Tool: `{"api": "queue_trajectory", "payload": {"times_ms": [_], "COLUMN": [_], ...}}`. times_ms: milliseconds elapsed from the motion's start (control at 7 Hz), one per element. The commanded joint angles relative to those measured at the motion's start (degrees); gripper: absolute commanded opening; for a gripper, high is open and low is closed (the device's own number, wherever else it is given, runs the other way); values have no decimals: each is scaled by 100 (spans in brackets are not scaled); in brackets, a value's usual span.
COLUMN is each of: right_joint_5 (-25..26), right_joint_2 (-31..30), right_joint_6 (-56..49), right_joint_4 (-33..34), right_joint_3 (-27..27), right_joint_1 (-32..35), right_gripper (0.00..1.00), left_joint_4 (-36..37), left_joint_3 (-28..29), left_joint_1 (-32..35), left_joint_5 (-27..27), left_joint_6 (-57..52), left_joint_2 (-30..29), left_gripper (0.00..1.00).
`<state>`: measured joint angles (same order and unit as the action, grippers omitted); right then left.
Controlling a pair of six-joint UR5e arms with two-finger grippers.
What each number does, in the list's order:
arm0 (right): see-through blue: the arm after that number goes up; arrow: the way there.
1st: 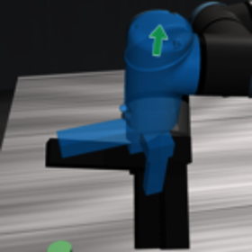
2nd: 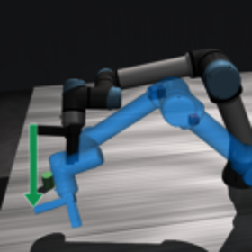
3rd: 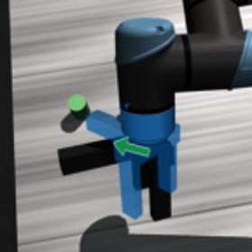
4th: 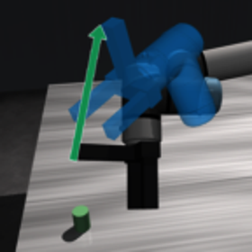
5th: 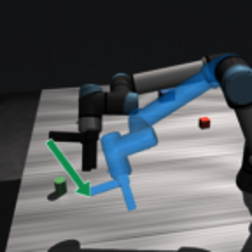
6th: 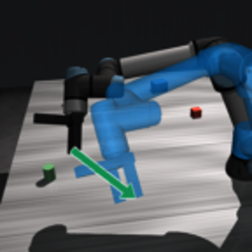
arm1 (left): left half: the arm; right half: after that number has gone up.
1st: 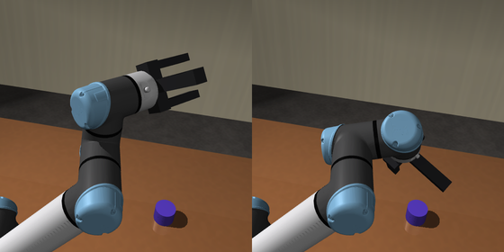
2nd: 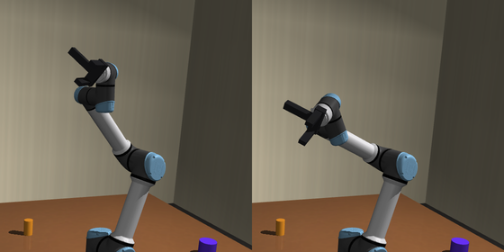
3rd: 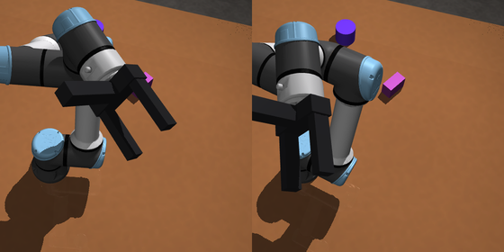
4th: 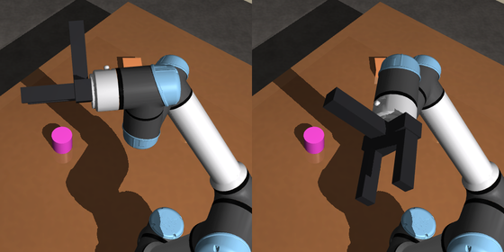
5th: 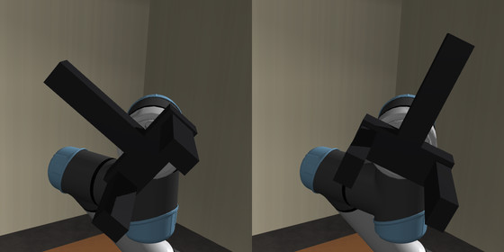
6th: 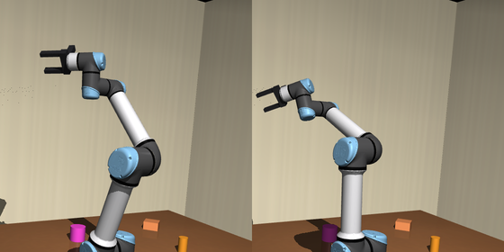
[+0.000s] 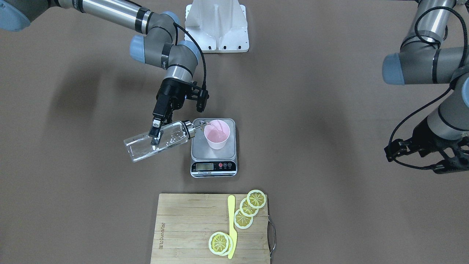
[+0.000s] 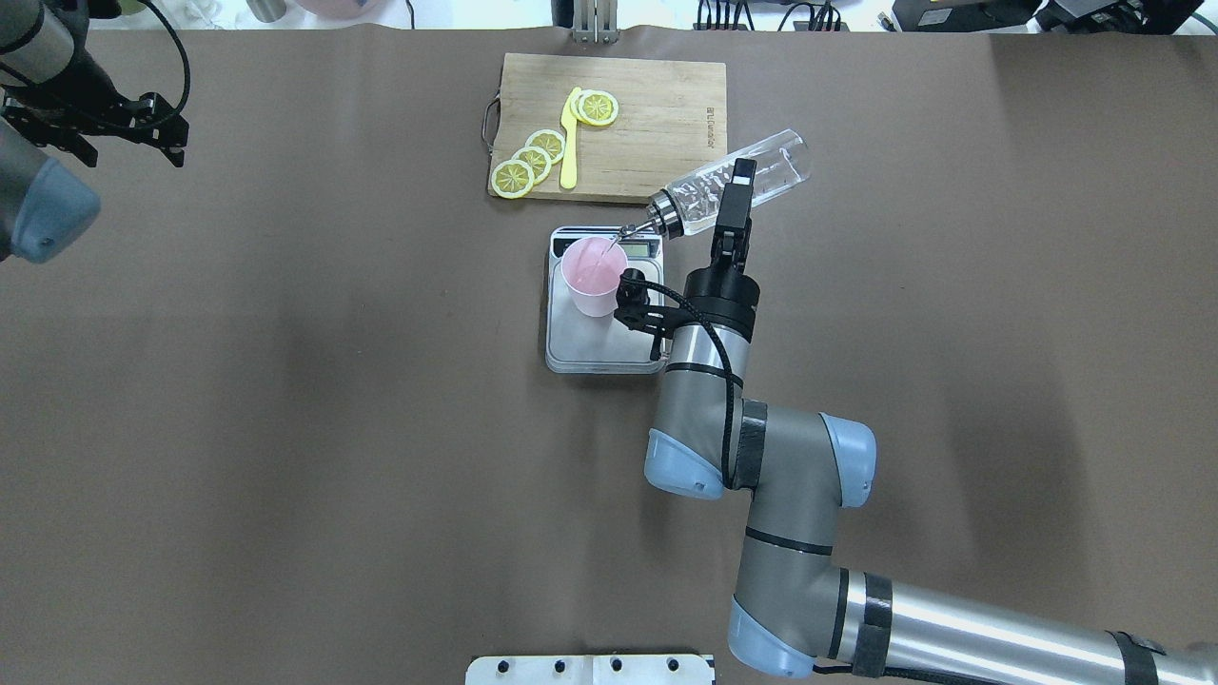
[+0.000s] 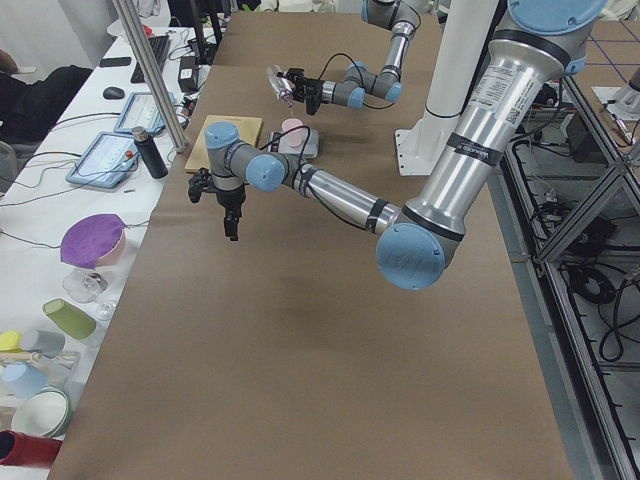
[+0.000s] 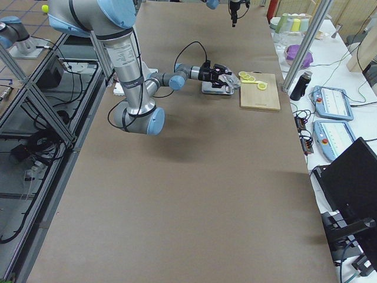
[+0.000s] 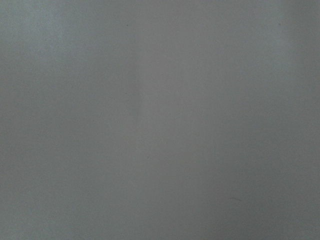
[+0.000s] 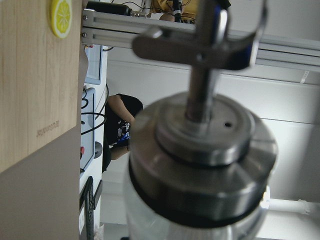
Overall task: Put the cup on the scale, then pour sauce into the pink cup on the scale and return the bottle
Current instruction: 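Tilt the bottle with the right gripper to pour into the pink cup, then upright the bottle and carry it back to its spot with the right gripper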
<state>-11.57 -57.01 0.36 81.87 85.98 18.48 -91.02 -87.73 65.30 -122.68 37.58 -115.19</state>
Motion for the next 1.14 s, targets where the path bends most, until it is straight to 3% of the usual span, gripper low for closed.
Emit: {"api": "queue_trajectory", "payload": {"times_ms": [0, 286, 714, 857, 1000], "right_joint_5": [-887, -2097, -4355, -4980, -5509], "right_joint_2": [-56, -196, -1072, -1424, -1897], "right_joint_6": [96, 1346, 3001, 3501, 3698], "right_joint_4": [-1046, -1313, -1340, -1636, -2665], "right_joint_3": [42, 365, 1436, 1648, 1589], "right_joint_1": [59, 313, 1225, 1481, 1675], "right_gripper": [0, 0, 0, 0, 0], "left_joint_4": [5, 5, 32, 49, 84], "left_joint_3": [-33, -95, -217, -349, -411], "left_joint_1": [9, 9, 27, 44, 44], "left_joint_5": [7, 16, 33, 42, 42], "left_joint_6": [3, 38, 82, 91, 91], "left_joint_2": [-12, -38, -82, -65, -65], "left_gripper": [99, 99, 99, 99, 99]}}
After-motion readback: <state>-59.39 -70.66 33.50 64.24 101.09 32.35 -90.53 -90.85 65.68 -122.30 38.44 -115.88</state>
